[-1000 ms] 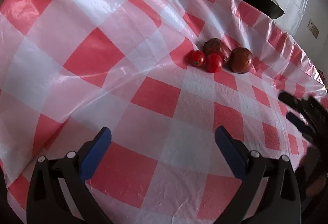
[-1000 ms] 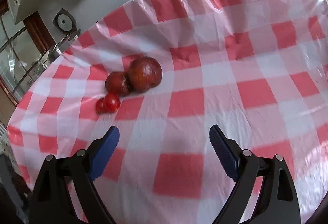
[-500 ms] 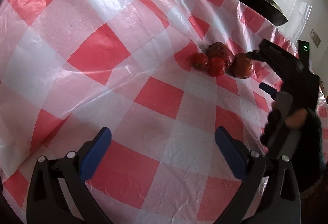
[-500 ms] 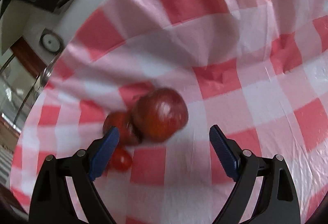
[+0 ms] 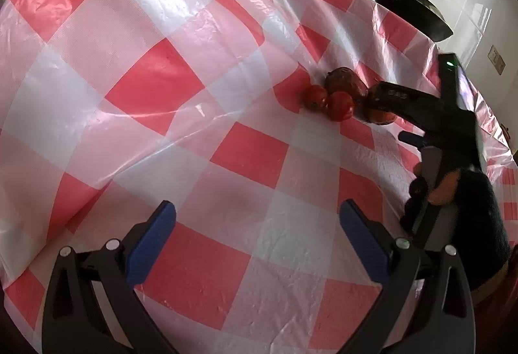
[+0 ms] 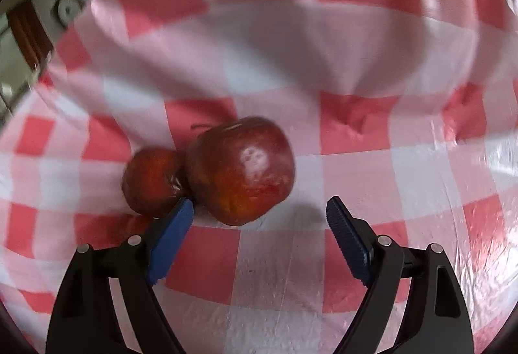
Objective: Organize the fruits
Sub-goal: 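Grasp a large red apple with the right gripper and lift it, then grasp a second red apple with the left gripper while the right gripper holds its apple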
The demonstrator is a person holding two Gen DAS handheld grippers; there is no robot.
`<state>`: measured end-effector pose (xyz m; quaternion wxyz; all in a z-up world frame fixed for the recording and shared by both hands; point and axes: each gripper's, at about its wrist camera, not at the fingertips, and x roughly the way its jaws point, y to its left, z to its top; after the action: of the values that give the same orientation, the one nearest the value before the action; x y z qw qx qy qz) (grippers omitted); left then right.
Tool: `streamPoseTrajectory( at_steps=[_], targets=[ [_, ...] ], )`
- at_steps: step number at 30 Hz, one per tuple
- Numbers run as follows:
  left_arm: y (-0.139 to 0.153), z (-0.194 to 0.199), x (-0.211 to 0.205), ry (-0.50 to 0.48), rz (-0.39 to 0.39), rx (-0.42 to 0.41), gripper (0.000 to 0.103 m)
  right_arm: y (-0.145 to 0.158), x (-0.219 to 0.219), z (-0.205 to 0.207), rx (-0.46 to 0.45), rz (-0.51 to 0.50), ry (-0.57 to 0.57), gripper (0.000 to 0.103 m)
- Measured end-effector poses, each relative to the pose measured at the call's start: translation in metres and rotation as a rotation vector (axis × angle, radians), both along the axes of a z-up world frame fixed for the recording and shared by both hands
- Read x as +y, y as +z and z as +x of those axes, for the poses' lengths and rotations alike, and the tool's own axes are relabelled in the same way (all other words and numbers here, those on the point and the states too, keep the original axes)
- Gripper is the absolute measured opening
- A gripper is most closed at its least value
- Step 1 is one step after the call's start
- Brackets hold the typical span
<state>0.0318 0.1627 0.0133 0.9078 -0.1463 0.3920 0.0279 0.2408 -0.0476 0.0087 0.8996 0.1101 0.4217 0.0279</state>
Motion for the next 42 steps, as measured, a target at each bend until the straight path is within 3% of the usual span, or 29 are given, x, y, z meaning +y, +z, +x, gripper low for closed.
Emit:
streamPoseTrajectory(
  at_steps=[4, 6, 7, 9, 12, 22, 28, 32, 39, 42],
  targets=[
    [0.000, 0.000, 0.001, 0.001, -0.002, 0.001, 0.101, 0.001, 0.010, 0.017, -0.006, -0.096, 0.028, 0.081],
    [0.000, 0.000, 0.002, 0.006, -0.007, 0.000, 0.101, 0.001, 0.010, 0.020, -0.005, -0.083, 0.055, 0.078],
    [0.000, 0.000, 0.003, 0.010, -0.011, -0.001, 0.101, 0.001, 0.010, 0.019, -0.009, -0.051, 0.102, 0.062],
    [-0.001, 0.000, 0.003, 0.012, -0.014, -0.002, 0.101, 0.002, 0.006, 0.009, -0.011, -0.060, 0.110, 0.064],
    [-0.001, -0.001, 0.003, 0.016, -0.014, -0.001, 0.101, 0.004, -0.014, -0.017, -0.008, 0.032, 0.094, 0.064],
    [-0.001, 0.000, 0.001, 0.017, -0.007, 0.007, 0.101, -0.002, -0.096, -0.151, -0.062, 0.191, -0.029, 0.064],
    [-0.002, 0.002, -0.006, -0.031, 0.000, 0.024, 0.101, -0.007, -0.137, -0.172, -0.121, 0.272, -0.127, 0.064],
    [-0.004, 0.006, -0.016, -0.077, 0.024, 0.054, 0.101, -0.001, -0.133, -0.171, -0.153, 0.256, -0.101, 0.064],
    [0.013, 0.061, -0.049, -0.132, 0.063, 0.067, 0.101, 0.004, -0.133, -0.174, -0.186, 0.256, -0.097, 0.064],
    [0.023, 0.112, -0.072, -0.142, 0.146, 0.085, 0.101, 0.003, -0.132, -0.173, -0.184, 0.256, -0.091, 0.064]
  ],
)
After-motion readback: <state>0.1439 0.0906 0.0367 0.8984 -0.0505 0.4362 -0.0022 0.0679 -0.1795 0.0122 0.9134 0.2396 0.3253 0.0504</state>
